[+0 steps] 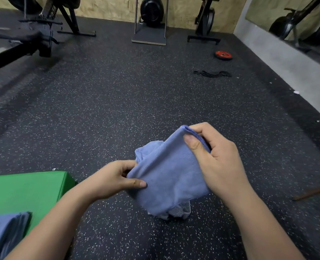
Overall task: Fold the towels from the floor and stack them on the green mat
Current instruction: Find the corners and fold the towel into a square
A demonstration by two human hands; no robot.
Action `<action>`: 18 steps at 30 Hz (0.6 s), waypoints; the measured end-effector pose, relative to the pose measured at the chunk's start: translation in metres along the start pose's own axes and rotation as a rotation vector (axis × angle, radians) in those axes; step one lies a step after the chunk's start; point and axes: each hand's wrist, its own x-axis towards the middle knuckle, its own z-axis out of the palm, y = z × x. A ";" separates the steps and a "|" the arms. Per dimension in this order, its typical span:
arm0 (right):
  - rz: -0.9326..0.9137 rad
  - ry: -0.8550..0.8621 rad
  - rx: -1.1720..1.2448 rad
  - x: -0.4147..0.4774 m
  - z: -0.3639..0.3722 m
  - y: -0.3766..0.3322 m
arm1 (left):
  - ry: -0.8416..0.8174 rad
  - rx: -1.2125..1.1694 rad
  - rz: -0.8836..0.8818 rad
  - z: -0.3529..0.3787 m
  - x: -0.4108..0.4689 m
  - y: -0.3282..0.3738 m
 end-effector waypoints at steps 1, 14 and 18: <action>0.007 0.037 -0.008 0.001 -0.002 0.001 | 0.023 0.014 -0.002 -0.005 0.000 -0.003; 0.107 0.324 -0.071 0.005 -0.010 0.008 | 0.354 -0.691 0.154 -0.039 -0.014 0.021; 0.115 0.367 -0.105 0.007 -0.011 0.011 | 0.523 -0.449 0.245 -0.030 -0.016 0.032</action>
